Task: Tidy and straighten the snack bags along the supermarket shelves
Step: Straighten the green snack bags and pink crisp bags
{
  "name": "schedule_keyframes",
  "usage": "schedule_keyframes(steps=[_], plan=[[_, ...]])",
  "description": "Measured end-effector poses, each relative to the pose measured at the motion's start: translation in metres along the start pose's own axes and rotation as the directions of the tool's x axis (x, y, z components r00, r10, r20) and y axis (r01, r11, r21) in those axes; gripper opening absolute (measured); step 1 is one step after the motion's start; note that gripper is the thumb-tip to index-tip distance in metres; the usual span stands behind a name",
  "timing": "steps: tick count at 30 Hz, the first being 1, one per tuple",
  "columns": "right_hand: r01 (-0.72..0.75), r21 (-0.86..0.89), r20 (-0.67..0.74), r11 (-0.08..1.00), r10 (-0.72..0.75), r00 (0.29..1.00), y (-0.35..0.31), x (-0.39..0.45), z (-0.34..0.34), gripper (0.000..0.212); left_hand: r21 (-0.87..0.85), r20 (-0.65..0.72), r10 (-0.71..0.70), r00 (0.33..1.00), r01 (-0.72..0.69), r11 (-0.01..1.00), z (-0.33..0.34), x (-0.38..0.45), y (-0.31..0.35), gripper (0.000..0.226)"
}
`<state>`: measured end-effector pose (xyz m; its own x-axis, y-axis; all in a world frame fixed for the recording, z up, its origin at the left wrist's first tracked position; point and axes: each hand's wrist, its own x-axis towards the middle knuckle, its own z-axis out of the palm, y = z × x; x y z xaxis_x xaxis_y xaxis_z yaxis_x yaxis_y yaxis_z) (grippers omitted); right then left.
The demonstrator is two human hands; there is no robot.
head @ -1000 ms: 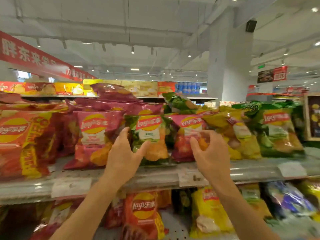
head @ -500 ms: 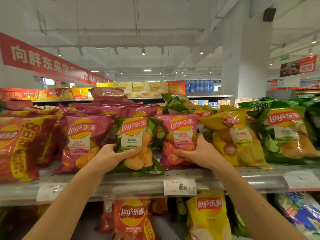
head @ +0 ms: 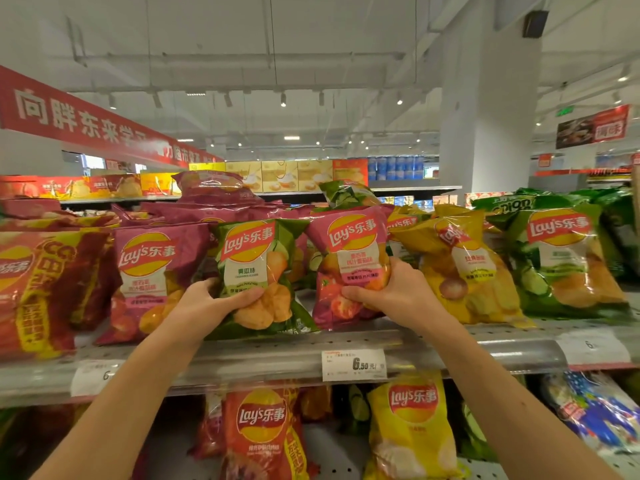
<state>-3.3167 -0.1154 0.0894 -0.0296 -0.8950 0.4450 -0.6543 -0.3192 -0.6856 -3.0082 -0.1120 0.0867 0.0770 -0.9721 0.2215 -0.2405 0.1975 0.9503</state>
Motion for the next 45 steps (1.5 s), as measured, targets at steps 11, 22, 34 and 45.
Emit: schedule_keyframes(steps=[11,22,34,45], plan=[[0.063,0.155,-0.313,0.986,-0.011,0.95,-0.01,-0.044,-0.076,0.065,-0.093,0.07,0.006,0.998,0.0,0.996,0.058,0.004,0.026,0.072],[0.04,0.161,-0.332,0.986,0.016,0.943,0.007,-0.092,-0.083,0.072,0.027,0.132,0.002,0.991,-0.006,1.0,0.155,0.021,0.038,0.071],[0.07,0.11,-0.195,0.991,-0.048,0.98,-0.057,-0.071,0.018,0.087,0.693,-0.237,0.656,0.717,-0.348,0.632,0.024,-0.064,-0.016,0.023],[-0.082,0.091,0.014,0.992,0.081,0.997,-0.108,-0.021,0.118,0.09,0.738,-0.192,0.687,0.7,-0.358,0.572,-0.02,-0.097,-0.061,0.027]])
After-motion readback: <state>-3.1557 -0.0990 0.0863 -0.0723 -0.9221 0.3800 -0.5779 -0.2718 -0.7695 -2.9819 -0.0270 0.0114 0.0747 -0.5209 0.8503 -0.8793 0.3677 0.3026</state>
